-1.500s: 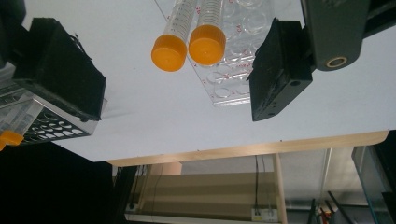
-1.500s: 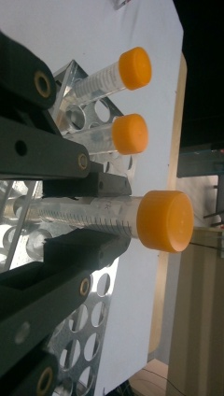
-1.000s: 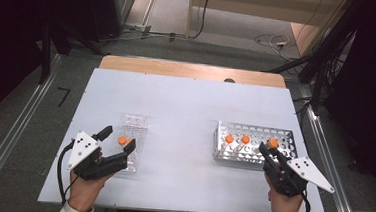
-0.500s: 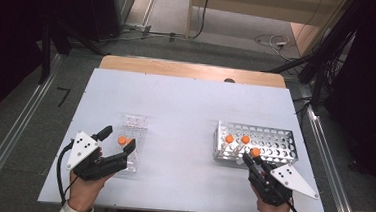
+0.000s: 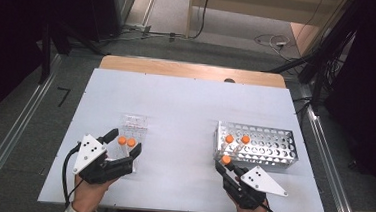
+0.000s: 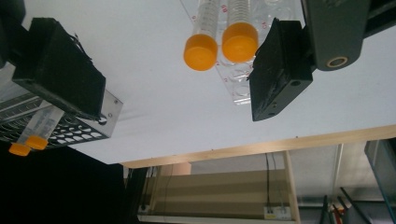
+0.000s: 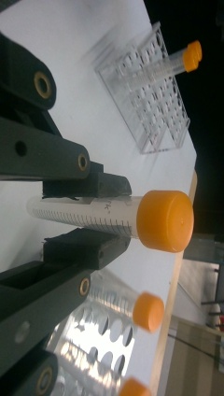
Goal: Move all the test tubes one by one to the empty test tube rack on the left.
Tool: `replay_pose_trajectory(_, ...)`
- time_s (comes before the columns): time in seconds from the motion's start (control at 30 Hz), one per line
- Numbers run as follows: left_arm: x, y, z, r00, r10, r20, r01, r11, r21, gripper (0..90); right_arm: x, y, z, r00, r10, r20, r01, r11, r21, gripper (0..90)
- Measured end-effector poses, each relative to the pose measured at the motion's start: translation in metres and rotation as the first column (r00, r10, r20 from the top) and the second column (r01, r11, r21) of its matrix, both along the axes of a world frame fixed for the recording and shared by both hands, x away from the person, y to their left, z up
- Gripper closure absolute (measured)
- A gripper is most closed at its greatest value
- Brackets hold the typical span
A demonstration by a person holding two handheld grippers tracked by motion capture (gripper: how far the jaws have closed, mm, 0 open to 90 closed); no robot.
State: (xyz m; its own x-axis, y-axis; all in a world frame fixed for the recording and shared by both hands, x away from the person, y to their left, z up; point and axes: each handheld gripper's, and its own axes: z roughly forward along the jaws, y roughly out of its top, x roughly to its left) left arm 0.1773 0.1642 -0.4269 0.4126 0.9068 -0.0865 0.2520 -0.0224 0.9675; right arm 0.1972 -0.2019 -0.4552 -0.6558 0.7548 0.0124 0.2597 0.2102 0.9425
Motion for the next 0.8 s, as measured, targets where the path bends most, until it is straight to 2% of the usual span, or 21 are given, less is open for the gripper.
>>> replay_pose_trajectory(0.33, -0.006, -0.022, -0.003, 0.9973, -0.073, -0.003, 0.073, 0.9971, 0.021, 18.4, -0.002, 0.022, -0.006, 0.9969, 0.076, -0.018, -0.076, 0.997, -0.017, 71.5)
replay_pose_trajectory(0.6, -0.011, -0.044, -0.009, 0.9893, -0.144, -0.020, 0.145, 0.9886, 0.040, 18.6, -0.004, 0.045, -0.013, 0.9898, 0.139, -0.032, -0.140, 0.989, -0.044, 71.5)
replay_pose_trajectory(0.8, -0.013, -0.056, -0.012, 0.9813, -0.191, -0.023, 0.192, 0.9809, 0.030, 21.2, -0.002, 0.056, -0.016, 0.9849, 0.170, -0.036, -0.171, 0.984, -0.055, 71.5)
